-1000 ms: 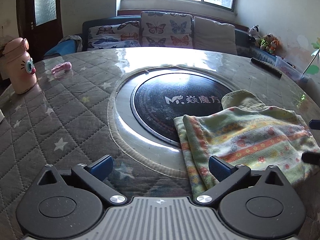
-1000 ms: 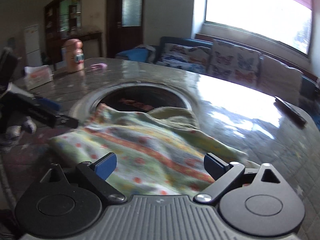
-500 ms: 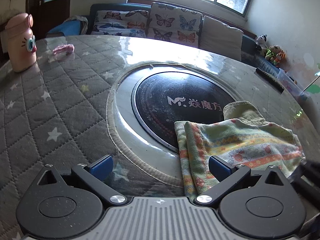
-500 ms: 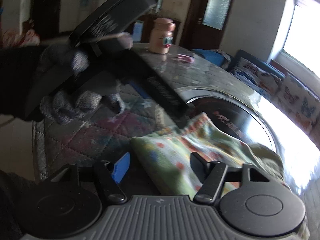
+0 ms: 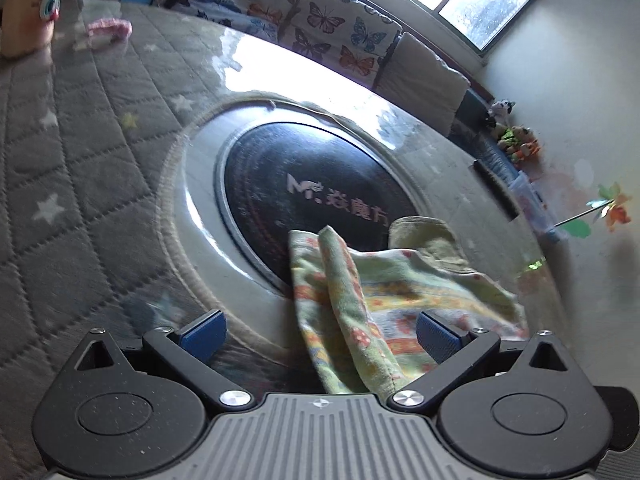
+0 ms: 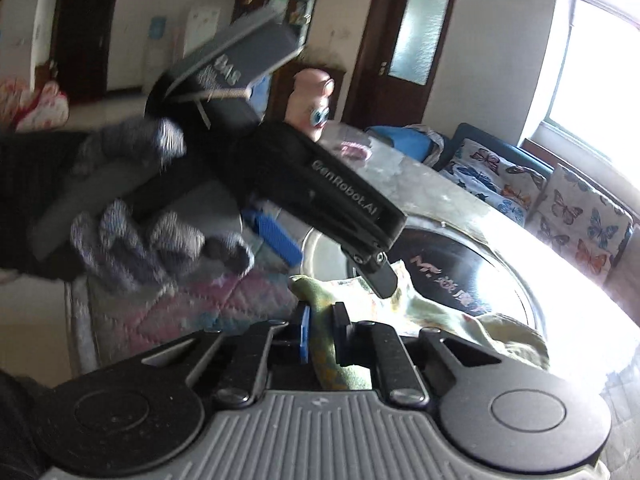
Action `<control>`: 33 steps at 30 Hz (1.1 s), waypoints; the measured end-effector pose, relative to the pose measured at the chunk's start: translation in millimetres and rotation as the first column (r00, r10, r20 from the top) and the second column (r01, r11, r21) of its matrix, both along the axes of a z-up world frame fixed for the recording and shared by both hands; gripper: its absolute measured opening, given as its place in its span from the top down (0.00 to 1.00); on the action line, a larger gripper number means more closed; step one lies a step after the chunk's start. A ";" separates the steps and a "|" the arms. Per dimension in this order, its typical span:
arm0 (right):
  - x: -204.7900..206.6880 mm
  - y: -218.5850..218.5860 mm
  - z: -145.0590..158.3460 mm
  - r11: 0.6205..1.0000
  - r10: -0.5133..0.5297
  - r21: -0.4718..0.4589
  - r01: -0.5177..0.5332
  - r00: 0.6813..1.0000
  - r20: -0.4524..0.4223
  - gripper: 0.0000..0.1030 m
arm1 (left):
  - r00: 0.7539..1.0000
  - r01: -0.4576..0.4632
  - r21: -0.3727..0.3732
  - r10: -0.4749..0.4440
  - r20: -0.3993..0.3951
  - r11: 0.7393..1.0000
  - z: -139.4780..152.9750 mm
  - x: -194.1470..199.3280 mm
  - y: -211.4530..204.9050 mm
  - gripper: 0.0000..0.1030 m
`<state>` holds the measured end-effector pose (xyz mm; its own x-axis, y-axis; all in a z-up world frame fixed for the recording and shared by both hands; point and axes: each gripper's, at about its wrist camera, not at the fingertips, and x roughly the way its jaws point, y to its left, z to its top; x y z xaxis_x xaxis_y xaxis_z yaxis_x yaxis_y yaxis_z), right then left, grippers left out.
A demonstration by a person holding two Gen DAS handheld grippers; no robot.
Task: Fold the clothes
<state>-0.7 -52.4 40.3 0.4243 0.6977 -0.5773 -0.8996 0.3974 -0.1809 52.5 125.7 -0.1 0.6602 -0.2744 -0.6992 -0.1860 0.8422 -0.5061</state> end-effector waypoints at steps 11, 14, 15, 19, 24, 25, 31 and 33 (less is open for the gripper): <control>6.9 -31.6 7.1 0.997 -0.028 0.072 0.035 0.995 -0.097 0.87 | 0.999 0.037 -0.090 -0.037 -0.005 0.995 -15.2 11.3 -14.8 0.79; 11.5 -43.6 8.3 0.993 -0.053 0.094 0.065 0.991 -0.125 0.81 | 0.999 0.034 -0.093 -0.034 0.002 0.995 -17.3 10.0 -12.1 0.82; 14.2 -51.6 8.6 0.990 -0.079 0.105 0.094 0.987 -0.139 0.81 | 0.999 0.033 -0.095 -0.033 0.003 0.995 -17.6 9.8 -11.8 0.83; 24.4 -85.5 5.3 0.964 -0.221 0.108 0.241 0.960 -0.172 0.79 | 0.999 0.038 -0.076 -0.037 0.007 0.996 -16.8 10.3 -14.1 0.83; 55.9 -125.2 -6.1 0.875 -0.462 0.074 0.479 0.870 -0.173 0.67 | 0.999 0.046 -0.038 -0.046 0.006 0.998 -14.9 10.9 -18.7 0.83; 67.0 -137.3 -11.5 0.841 -0.520 0.065 0.537 0.836 -0.177 0.66 | 0.999 0.047 -0.032 -0.047 0.005 0.998 -14.4 10.8 -19.0 0.83; 113.2 -185.6 -34.2 0.693 -0.689 0.061 0.718 0.685 -0.235 0.53 | 0.999 0.055 0.000 -0.055 0.002 0.999 -12.7 12.8 -22.4 0.83; 124.2 -196.2 -40.7 0.657 -0.714 0.064 0.751 0.648 -0.267 0.51 | 0.998 0.059 0.016 -0.059 0.002 0.998 -12.0 13.7 -24.5 0.83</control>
<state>123.6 -248.5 -0.4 0.7237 0.2954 -0.6236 -0.3078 0.9471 0.0915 66.2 101.2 -12.1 0.6451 -0.3013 -0.7022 -0.1348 0.8597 -0.4927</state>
